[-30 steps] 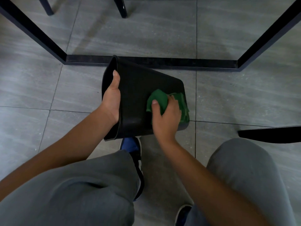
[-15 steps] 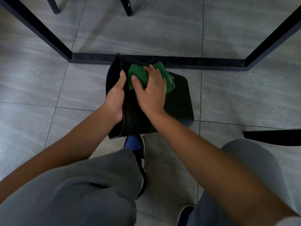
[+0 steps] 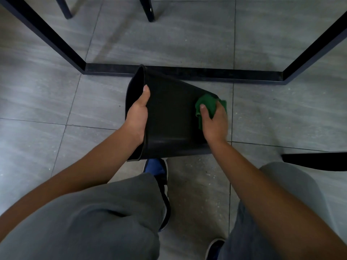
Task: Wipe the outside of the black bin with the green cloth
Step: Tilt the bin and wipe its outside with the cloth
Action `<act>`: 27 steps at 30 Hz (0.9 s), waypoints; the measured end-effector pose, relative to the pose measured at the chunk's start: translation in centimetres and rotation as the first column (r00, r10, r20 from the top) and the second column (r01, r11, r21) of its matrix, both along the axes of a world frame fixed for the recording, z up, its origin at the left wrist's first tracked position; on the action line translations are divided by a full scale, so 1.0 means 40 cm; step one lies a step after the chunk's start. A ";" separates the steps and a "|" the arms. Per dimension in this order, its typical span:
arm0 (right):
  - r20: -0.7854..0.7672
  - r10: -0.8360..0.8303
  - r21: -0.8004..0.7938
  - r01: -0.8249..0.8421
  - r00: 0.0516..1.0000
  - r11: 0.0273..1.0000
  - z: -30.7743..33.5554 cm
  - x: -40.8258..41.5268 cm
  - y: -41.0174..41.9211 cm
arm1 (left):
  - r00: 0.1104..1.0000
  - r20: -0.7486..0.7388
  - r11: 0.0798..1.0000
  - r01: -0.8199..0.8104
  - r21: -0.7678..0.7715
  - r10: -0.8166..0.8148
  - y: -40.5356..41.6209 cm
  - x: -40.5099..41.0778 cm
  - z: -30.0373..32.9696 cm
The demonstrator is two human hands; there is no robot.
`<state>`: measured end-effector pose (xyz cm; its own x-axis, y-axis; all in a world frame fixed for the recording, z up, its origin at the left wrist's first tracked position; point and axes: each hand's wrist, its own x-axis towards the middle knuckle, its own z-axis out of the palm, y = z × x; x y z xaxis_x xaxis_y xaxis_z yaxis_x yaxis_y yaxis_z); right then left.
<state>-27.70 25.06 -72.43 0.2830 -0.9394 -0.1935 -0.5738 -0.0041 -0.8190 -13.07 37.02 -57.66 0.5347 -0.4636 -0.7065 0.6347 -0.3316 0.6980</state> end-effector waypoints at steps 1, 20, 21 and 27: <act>0.004 -0.038 0.012 0.038 0.999 0.999 -0.001 -0.019 0.022 | 1.000 -0.005 1.000 -0.001 -0.003 0.001 -0.003 0.000 0.002; 0.175 0.160 -0.233 -0.117 0.972 0.965 0.191 0.149 0.136 | 0.989 0.035 0.984 0.147 -0.097 -0.144 -0.022 -0.011 -0.015; 0.155 0.138 -0.239 -0.099 0.978 0.966 0.184 0.155 0.115 | 0.986 0.065 0.983 0.160 -0.090 -0.155 -0.021 -0.013 -0.011; -0.023 -0.083 -0.143 0.079 0.996 0.987 0.115 0.087 0.005 | 0.979 0.122 0.977 0.177 -0.117 -0.163 -0.013 -0.022 0.003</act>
<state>-24.22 25.26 -67.84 0.2013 -0.9774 -0.0641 -0.6006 -0.0715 -0.7963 -13.94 36.49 -57.55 0.5122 -0.6362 -0.5769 0.4929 -0.3323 0.8041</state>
